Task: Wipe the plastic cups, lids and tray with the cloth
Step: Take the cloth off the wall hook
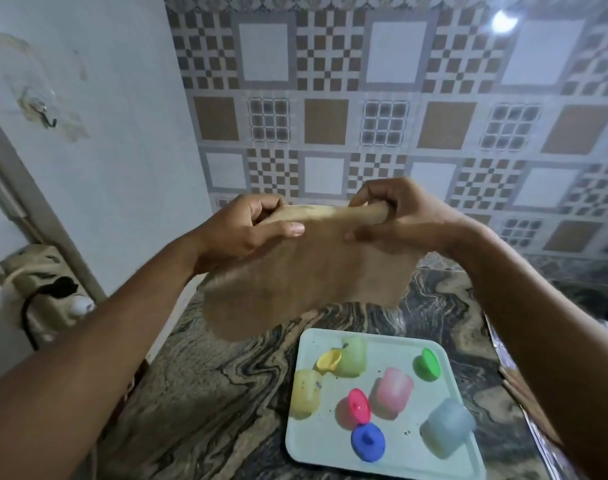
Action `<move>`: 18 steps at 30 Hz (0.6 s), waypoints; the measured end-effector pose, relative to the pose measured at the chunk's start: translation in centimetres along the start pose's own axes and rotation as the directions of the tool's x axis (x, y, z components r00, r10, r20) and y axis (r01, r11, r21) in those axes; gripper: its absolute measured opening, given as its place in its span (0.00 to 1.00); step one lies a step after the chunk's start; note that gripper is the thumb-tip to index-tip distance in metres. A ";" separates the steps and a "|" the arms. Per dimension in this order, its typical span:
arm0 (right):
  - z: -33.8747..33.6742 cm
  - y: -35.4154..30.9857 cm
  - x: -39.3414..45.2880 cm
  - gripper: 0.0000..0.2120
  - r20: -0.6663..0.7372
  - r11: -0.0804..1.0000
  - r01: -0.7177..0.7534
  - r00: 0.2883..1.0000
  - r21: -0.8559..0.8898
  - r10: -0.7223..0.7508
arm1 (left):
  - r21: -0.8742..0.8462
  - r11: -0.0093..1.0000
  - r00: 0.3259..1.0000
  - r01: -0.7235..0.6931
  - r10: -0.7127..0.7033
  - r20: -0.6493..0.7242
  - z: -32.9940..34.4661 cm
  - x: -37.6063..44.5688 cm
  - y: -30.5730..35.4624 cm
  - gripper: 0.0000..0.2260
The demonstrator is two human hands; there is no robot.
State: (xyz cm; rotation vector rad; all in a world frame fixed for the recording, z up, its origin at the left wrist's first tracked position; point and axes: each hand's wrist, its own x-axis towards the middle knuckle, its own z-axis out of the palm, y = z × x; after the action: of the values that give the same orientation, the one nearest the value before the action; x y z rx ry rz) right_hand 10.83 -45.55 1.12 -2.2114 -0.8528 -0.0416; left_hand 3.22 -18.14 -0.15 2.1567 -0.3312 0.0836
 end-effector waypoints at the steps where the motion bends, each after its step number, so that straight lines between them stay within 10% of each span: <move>1: -0.3 0.0 -0.1 0.14 0.017 0.999 -0.011 1.000 -0.038 0.012 | 0.051 0.999 0.999 -0.012 0.011 0.031 0.0 0.1 0.5 0.12; 10: 0.0 -0.5 -2.1 0.22 -0.047 0.992 -0.106 0.994 -0.067 0.103 | 0.172 0.982 0.997 -0.074 0.071 0.024 1.5 1.5 2.4 0.05; 18: 5.0 2.1 -3.6 0.19 -0.430 0.987 -0.158 0.891 0.001 0.143 | 0.014 0.999 0.975 -0.047 0.049 -0.218 7.5 2.6 1.5 0.03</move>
State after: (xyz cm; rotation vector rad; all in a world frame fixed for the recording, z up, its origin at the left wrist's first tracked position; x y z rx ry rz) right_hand 8.17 -45.33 -4.82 -2.1733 -0.4354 -0.4562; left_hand 4.82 -25.60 -2.78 2.1239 -0.2558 0.3479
